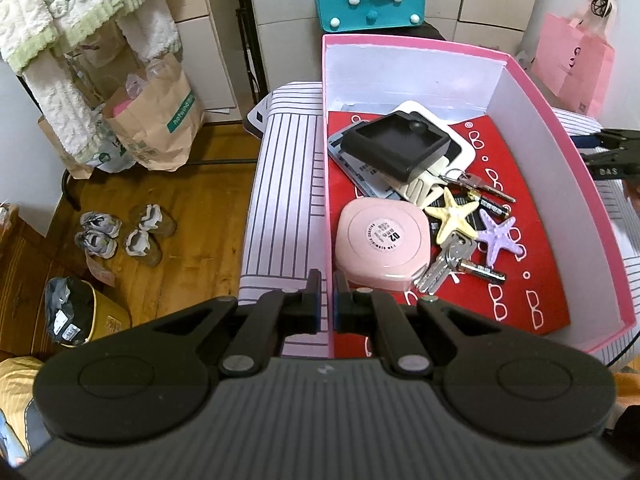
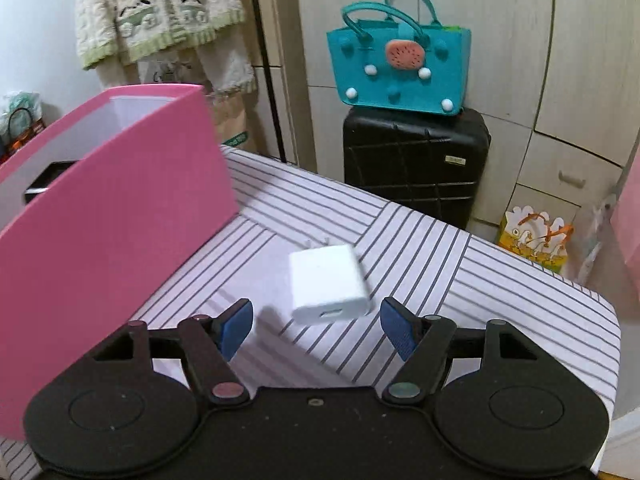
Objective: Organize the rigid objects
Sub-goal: 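Grasp the white charger block with the right tool, then carry the white charger into the box beside the pink case and release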
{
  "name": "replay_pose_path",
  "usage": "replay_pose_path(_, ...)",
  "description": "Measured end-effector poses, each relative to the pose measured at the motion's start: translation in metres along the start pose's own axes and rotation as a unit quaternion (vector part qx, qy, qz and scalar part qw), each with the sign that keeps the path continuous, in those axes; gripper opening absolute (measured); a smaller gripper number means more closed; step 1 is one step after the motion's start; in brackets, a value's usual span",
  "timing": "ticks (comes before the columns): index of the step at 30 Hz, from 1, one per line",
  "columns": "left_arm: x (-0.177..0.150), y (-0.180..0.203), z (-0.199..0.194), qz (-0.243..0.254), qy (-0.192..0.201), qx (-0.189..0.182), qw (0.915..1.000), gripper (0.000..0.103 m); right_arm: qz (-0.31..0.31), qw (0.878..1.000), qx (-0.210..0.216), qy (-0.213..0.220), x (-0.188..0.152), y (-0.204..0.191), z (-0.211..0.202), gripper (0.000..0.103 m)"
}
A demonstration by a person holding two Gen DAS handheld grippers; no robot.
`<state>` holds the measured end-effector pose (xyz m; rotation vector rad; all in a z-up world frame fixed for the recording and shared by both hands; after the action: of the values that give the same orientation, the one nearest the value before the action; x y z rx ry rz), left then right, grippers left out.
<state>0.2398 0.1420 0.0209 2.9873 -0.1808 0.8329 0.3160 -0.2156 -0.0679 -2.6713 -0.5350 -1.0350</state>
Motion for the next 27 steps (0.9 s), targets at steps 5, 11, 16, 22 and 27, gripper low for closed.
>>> replay_pose_path(5, 0.002, -0.002, 0.001, -0.012, 0.0, 0.0, 0.9999, 0.005, -0.005, 1.0, 0.002, 0.009, 0.004, 0.0, 0.016, 0.077)
replay_pose_path(11, 0.001, -0.001, 0.002, -0.005, 0.003, 0.001, 1.0, 0.005, -0.012, 1.0, -0.018, 0.012, 0.009, -0.004, 0.016, 0.048)
replay_pose_path(16, 0.001, -0.001, 0.003, 0.001, 0.002, -0.004, 1.0, 0.005, 0.012, 0.999, -0.001, 0.033, 0.01, -0.013, -0.007, 0.048)
replay_pose_path(22, 0.002, -0.001, 0.003, 0.022, -0.008, -0.013, 0.9996, 0.005, 0.046, 0.994, 0.081, 0.064, 0.029, -0.039, -0.054, 0.048)
replay_pose_path(27, 0.0, 0.0, 0.002, 0.032, 0.0, -0.017, 0.9994, 0.005, 0.035, 0.986, 0.144, 0.079, 0.046, -0.083, -0.084, 0.048)
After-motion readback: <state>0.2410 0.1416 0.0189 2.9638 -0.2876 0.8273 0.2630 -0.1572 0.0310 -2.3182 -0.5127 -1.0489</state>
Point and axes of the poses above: each gripper's, at about its wrist camera, not at the fingertips, and z roughly the way its jaws point, y to its right, x to its top, the point moved 1 cm from there along z, roughly the way its jaws point, and after that the axes turned 2 degrees about -z, right-handed, at the moved point
